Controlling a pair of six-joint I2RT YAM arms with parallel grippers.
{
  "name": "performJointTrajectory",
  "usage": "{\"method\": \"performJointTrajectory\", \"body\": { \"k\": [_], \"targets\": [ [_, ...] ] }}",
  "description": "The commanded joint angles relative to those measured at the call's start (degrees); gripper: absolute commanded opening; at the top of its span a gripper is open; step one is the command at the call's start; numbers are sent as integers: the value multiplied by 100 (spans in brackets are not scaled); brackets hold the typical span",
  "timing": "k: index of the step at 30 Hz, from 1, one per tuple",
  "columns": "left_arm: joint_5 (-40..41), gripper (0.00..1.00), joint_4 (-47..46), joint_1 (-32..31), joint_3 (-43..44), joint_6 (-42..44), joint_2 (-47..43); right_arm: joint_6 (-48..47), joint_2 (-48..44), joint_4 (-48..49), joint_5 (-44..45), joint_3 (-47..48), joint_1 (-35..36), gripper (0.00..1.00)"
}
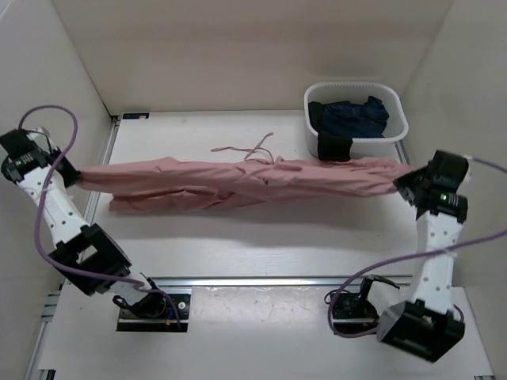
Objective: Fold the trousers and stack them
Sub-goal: Flatten the trousers out
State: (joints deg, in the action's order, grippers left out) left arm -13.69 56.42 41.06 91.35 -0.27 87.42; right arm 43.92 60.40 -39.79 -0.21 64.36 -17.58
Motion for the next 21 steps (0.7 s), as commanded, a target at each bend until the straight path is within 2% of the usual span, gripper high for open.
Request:
{"method": "performJointTrajectory", "body": {
  "k": [1,5,8,11,15,21],
  "targets": [
    [981,14,98,131,-1157,27,-435,98,-658,-582,654,-975,-491,0],
    [1448,14,-384,289,-2839,27,-892,476,-1179,-635,654,-2581,-658,0],
    [1817,14,-851,534,-3918,27,-1060,801,-1531,-635,732,-3278,-798,0],
    [1967,14,-1370,727,-4431,27,-868,925,-1725,-635,856,-3982,-1053,0],
    [1967,14,-1424,851,-4302,27,-332,855,-1725,-635,671,-4326,-1476,0],
    [1914,14,-1424,1026,-3713,27,-59,847,-1725,-872,1056,-3747,-1590,0]
  ]
}}
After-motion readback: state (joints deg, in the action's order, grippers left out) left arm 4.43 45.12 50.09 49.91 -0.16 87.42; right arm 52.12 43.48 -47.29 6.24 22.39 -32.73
